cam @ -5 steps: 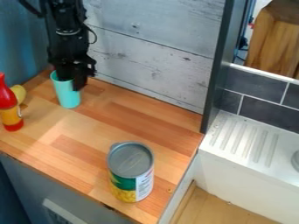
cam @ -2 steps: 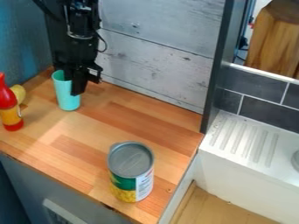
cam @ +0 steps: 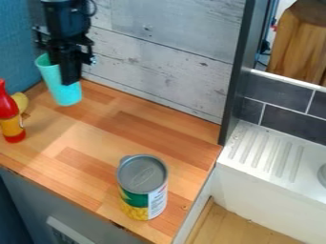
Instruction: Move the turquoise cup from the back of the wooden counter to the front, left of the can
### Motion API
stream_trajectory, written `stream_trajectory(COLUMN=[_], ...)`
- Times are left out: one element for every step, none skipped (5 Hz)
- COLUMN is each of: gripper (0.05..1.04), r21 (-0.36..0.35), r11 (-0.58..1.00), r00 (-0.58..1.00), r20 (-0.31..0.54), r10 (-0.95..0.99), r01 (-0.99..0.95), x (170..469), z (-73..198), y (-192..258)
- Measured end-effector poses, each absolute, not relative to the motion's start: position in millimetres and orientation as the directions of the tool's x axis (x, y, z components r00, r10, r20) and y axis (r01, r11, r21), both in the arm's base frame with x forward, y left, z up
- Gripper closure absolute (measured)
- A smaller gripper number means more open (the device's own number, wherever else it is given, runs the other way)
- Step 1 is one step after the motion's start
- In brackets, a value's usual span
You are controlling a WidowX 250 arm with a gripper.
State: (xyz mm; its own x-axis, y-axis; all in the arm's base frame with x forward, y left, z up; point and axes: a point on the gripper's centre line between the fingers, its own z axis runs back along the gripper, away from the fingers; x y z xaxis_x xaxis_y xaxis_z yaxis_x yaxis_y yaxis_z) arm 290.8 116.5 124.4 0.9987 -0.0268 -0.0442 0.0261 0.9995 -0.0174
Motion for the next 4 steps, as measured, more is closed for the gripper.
stream_trajectory(gripper=[0.978, 0.978, 0.978, 0.978], r21=[-0.044, -0.055, 0.001, 0.005], r11=[0.999, 0.996, 0.992, 0.988], r00=[0.995, 0.986, 0.987, 0.987], r20=[-0.099, -0.144, -0.099, -0.059], r10=[-0.022, -0.082, -0.129, -0.151], r01=[0.018, 0.075, 0.130, 0.151], x=[272, 256, 255, 250], z=[117, 97, 67, 47], y=[120, 115, 97, 86])
